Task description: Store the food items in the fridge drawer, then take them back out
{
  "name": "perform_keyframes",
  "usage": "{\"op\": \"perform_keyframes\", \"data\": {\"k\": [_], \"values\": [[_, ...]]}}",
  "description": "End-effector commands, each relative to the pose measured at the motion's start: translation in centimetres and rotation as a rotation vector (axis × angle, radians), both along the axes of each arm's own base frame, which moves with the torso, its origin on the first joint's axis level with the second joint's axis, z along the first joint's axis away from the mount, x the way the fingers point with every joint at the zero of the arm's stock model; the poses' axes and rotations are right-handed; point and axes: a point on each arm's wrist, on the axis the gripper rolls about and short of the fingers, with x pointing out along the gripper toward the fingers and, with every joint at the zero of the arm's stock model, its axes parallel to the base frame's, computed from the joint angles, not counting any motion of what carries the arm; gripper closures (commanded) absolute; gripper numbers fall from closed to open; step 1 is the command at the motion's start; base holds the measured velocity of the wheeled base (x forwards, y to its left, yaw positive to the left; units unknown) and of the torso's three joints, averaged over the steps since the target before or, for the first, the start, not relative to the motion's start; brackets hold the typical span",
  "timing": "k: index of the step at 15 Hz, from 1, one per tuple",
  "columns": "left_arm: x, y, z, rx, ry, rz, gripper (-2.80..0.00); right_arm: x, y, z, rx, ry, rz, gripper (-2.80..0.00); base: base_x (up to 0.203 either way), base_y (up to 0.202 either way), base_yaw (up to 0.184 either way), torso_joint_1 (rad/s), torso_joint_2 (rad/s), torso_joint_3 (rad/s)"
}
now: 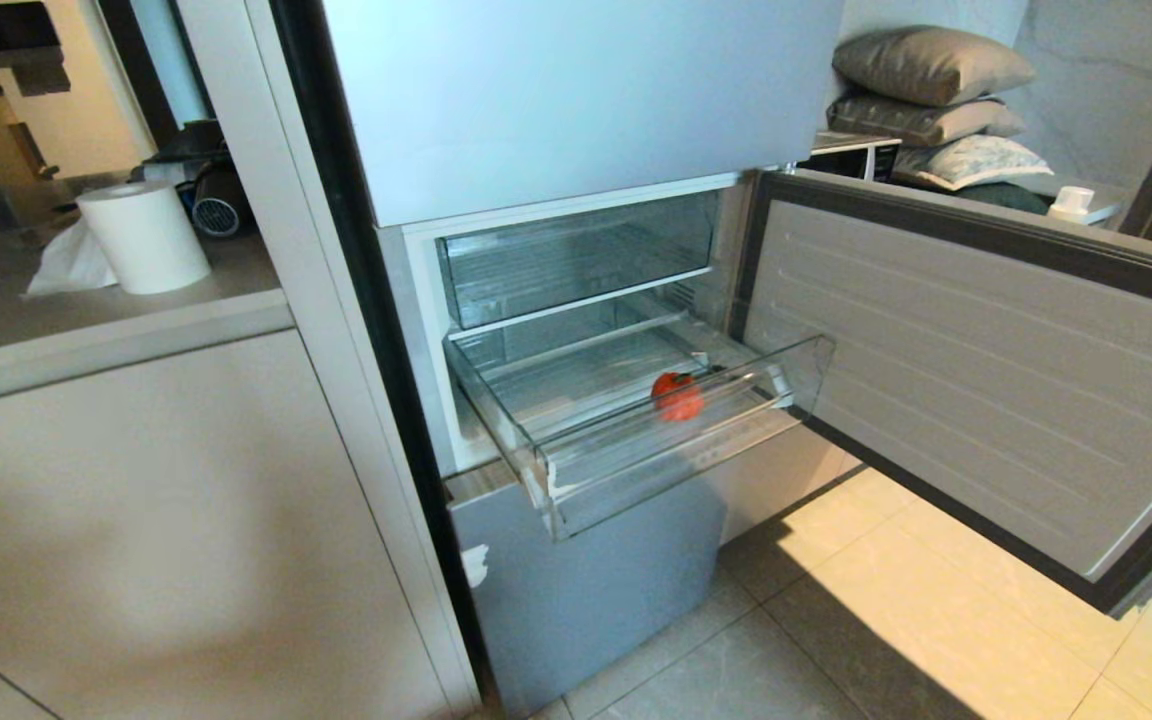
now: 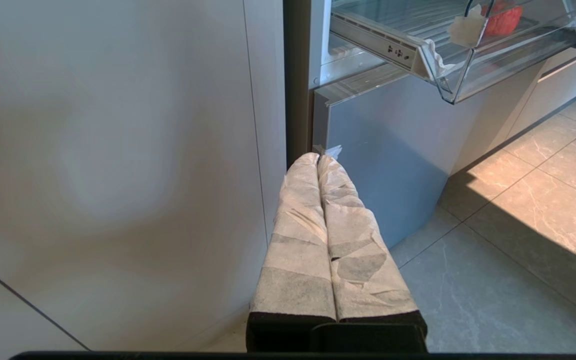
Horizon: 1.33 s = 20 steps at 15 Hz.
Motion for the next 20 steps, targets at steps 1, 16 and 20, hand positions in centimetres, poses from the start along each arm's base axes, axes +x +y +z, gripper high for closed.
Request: {"op": "perform_keyframes", "data": {"k": [1, 16, 20], "values": [[0.0, 0.0, 0.0, 0.000, -0.001, 0.000, 0.00, -1.5, 8.1, 6.1, -0.172, -0.047, 0.021, 0.00, 0.000, 0.000, 0.000, 0.000, 0.00, 0.000], [0.0, 0.0, -0.1, -0.001, 0.000, 0.000, 0.00, -8.3, 35.0, -10.1, -0.292, 0.103, 1.011, 0.00, 0.000, 0.000, 0.000, 0.000, 0.00, 0.000], [0.0, 0.0, 0.0, 0.000, -0.001, 0.000, 0.00, -9.3, 34.9, -14.5, -0.328, 0.226, 1.011, 0.00, 0.000, 0.000, 0.000, 0.000, 0.00, 0.000]]}}
